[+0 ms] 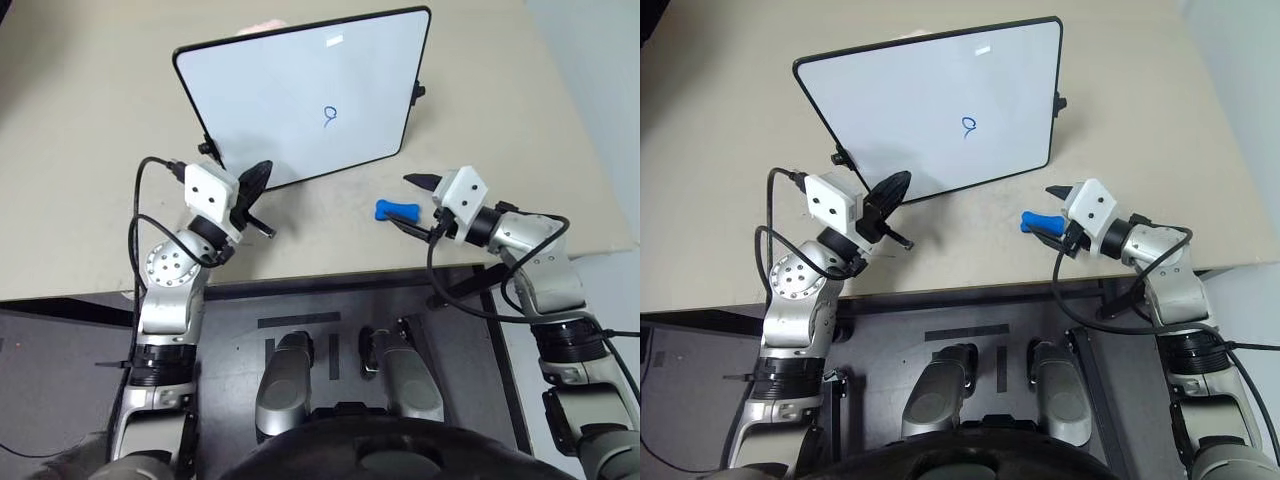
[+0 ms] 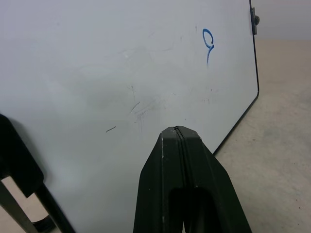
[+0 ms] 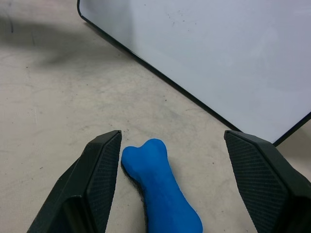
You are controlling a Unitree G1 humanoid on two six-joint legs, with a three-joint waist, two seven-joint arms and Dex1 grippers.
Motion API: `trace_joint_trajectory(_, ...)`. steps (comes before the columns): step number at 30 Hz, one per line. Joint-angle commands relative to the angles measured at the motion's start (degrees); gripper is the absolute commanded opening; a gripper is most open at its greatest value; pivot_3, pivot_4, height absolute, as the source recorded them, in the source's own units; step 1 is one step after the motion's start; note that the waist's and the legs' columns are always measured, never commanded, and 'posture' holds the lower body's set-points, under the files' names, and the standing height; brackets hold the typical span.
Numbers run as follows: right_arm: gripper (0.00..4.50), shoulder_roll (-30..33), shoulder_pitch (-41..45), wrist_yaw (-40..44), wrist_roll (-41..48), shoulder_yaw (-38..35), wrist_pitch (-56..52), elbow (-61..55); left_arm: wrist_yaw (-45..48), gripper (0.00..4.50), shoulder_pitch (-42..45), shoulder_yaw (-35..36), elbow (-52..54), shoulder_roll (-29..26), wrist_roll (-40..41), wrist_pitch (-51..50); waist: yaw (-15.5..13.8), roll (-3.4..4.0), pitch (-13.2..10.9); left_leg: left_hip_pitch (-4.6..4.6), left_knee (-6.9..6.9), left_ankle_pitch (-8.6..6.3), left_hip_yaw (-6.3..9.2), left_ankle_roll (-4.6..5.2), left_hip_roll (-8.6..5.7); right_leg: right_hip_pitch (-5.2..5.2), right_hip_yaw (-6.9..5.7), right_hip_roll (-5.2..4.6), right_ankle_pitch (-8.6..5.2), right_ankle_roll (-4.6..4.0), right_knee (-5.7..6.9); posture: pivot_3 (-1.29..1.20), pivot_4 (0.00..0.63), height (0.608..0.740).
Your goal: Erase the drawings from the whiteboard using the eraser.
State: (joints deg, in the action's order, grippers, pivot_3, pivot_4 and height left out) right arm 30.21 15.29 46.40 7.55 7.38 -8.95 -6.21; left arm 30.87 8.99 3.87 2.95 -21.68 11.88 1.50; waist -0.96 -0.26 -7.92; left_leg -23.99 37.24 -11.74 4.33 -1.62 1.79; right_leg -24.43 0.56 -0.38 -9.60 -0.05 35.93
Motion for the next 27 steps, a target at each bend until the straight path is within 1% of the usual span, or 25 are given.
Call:
trace_joint_trajectory(1, 3.56, 0.40, -0.17, -0.66, 0.28, -1.36, 1.04, -2.20, 0.38, 0.00, 1.14, 0.17, -0.06, -0.18, 0.14, 0.77, 0.01, 0.00, 0.00, 0.00, 0.00, 0.00, 0.00, 0.00, 0.00, 0.00, 0.00, 0.00, 0.02, -0.03, 0.00, 0.00, 0.150, 0.740)
trace_joint_trajectory(6, 3.56, 0.53, -0.47, -0.25, 0.75, -1.14, 0.56, -3.18, -0.23, 0.00, 1.40, -0.17, -0.38, 0.81, -0.12, 1.40, 0.06, 0.00, 0.00, 0.00, 0.00, -0.01, 0.00, 0.00, 0.00, -0.01, 0.00, 0.01, 0.03, -0.05, 0.00, 0.00, 0.150, 0.740)
trace_joint_trajectory(14, 3.56, 1.59, 1.72, 2.82, 1.37, -0.31, 0.46, -1.31, -1.73, 0.00, -3.00, 0.38, 2.87, 1.70, -0.22, 1.22, 0.10, 0.00, 0.00, 0.00, -0.01, -0.01, -0.01, -0.01, 0.01, -0.01, 0.00, 0.02, -0.13, 0.21, -0.01, 0.00, 0.150, 0.740)
trace_joint_trajectory(17, 3.56, 2.04, 1.64, 4.10, 1.51, -0.17, 0.65, -1.00, -2.80, 0.00, -3.81, -0.58, 3.97, 2.74, -0.90, 1.24, 0.08, 0.00, 0.00, 0.01, -0.01, 0.00, 0.00, -0.01, 0.01, -0.01, 0.00, 0.02, -0.14, 0.23, -0.01, 0.00, 0.150, 0.740)
trace_joint_trajectory(23, 3.56, 1.96, 3.99, 5.89, -0.40, 1.94, 1.73, 2.41, -4.05, 0.00, -6.60, -0.70, 8.01, 3.45, -0.88, 0.03, 0.09, 0.00, 0.00, 0.00, 0.00, 0.00, -0.01, -0.01, 0.00, 0.00, 0.01, 0.02, -0.15, 0.24, -0.01, 0.00, 0.150, 0.740)
trace_joint_trajectory(27, 3.56, 3.11, 6.05, 5.97, -3.17, 3.18, 2.93, 6.10, -4.25, 0.00, -8.24, 0.13, 7.88, 2.94, -0.94, -0.04, 0.14, 0.00, 0.00, 0.01, -0.02, 0.00, -0.01, -0.02, 0.01, -0.03, 0.00, 0.03, -0.14, 0.22, 0.00, 0.00, 0.150, 0.740)
